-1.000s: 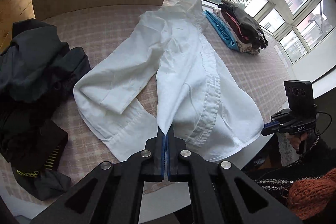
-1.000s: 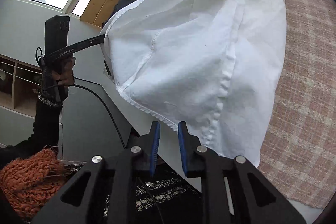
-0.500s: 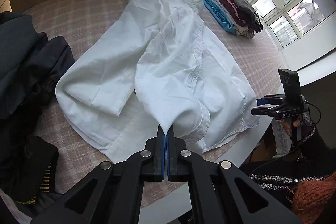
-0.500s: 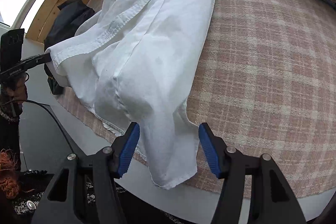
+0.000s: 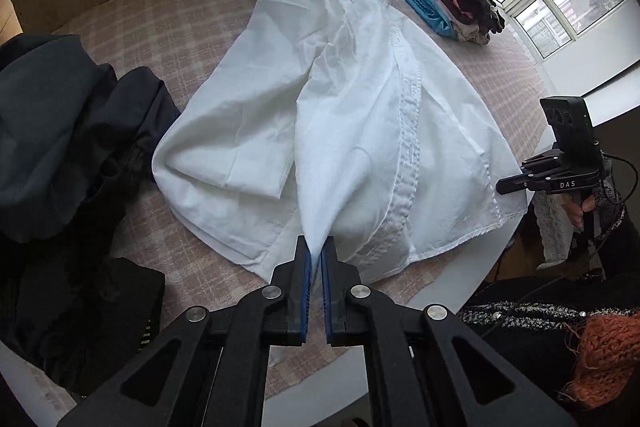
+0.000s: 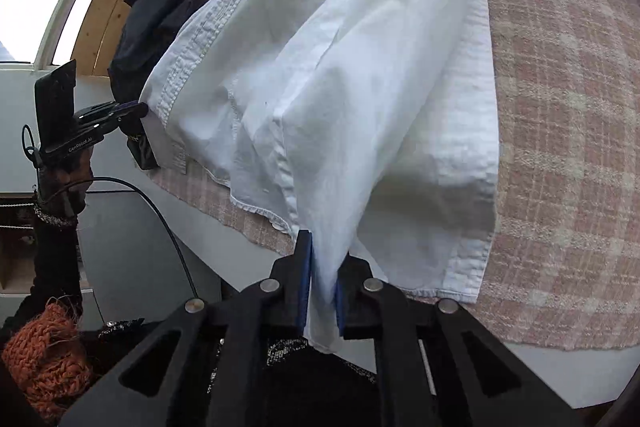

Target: Fold clothes

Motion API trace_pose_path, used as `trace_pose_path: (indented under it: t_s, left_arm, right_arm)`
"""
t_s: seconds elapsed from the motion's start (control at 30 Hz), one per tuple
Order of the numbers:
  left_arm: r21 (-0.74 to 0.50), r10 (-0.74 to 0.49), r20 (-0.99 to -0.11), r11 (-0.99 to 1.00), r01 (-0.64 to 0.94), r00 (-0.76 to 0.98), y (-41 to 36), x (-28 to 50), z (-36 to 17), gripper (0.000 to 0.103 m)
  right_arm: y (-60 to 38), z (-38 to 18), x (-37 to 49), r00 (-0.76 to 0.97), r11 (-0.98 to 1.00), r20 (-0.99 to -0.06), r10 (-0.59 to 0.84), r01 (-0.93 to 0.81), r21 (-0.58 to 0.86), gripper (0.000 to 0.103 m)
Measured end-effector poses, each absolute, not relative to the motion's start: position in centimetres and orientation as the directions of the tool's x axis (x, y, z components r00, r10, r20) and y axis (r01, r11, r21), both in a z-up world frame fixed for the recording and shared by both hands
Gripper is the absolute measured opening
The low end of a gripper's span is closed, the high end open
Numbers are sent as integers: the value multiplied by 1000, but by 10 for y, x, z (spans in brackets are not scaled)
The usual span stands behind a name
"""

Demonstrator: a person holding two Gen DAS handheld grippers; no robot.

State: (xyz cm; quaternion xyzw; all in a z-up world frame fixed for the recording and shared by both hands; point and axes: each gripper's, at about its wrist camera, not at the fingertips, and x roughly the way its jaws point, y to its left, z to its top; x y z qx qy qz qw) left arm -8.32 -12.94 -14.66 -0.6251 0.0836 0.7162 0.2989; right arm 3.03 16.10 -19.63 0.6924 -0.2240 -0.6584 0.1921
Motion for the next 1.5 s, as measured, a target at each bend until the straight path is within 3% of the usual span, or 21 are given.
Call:
trace_pose_path:
  t_s: [0.07, 0.17, 0.2, 0.3, 0.33, 0.43, 0.5, 0.63, 0.77, 0.87, 1.0, 1.13, 1.23, 1.27, 1.3, 1.33, 1.37, 1.5]
  left_arm:
    - [-224, 276, -961, -837, -500, -32, -135, -83, -164, 7]
    - [-213, 277, -958, -856, -471, -71, -141, -77, -159, 9]
    - [-202, 278, -956, -858, -472, -97, -141, -72, -151, 14]
    - [-146, 266, -946, -860, -489, -185, -123, -52, -125, 18]
    - [-166, 298, -935, -848, -503, -193, -112, -45, -117, 18]
    - [-223, 382, -907, -793, -567, -178, -56, -23, -111, 27]
    - [-256, 421, -896, -751, -609, -143, -13, -13, -119, 27]
    - [-227, 391, -914, -718, -659, -112, 56, -2, -153, 31]
    - [-195, 329, -938, -763, -617, -110, 86, -1, -175, 31]
    - [-254, 375, -921, -789, -559, -110, 89, 15, -163, 31]
    - [-321, 415, -902, -829, -459, -118, 96, 38, -151, 41]
    - [-268, 344, -928, -883, -384, -145, 132, 50, -153, 46]
    - [-130, 213, -962, -910, -395, -173, 165, 54, -167, 47]
    - [-93, 178, -968, -911, -402, -179, 174, 53, -173, 46]
    - [-73, 159, -970, -910, -409, -181, 178, 52, -178, 43]
    - [-58, 145, -972, -908, -415, -183, 180, 49, -183, 25]
    - [-50, 139, -972, -909, -413, -188, 178, 47, -185, 0]
    - [-62, 164, -960, -915, -400, -226, 154, 42, -175, 0]
  right_arm:
    - [167, -205, 31, 87, -841, -837, -541, -91, 534, 21]
    - [188, -185, 29, 29, -814, -815, -579, -79, 575, 24]
    - [197, -177, 27, 6, -799, -800, -599, -73, 598, 26]
    - [225, -157, 6, -95, -746, -750, -654, -83, 661, 47]
    - [235, -154, -2, -127, -743, -747, -653, -86, 664, 48]
    - [251, -157, -39, -153, -788, -787, -598, -68, 612, 48]
    - [257, -164, -66, -148, -797, -794, -590, -53, 602, 48]
    - [280, -179, -114, -130, -814, -809, -574, -16, 580, 48]
    - [291, -192, -150, -101, -824, -819, -565, 16, 567, 48]
    - [291, -197, -165, -71, -775, -772, -632, 48, 630, 48]
    - [293, -197, -177, -59, -754, -752, -657, 88, 651, 48]
    - [288, -201, -188, -28, -766, -769, -638, 126, 631, 46]
    - [281, -203, -193, -3, -768, -778, -628, 162, 619, 46]
    - [280, -203, -193, -4, -765, -776, -631, 175, 620, 45]
    - [280, -202, -194, -6, -756, -769, -639, 185, 627, 34]
    - [282, -202, -194, -13, -742, -754, -657, 193, 642, 8]
    - [284, -201, -195, -20, -724, -736, -676, 199, 660, 3]
    - [286, -185, -194, -63, -702, -709, -703, 223, 676, 3]
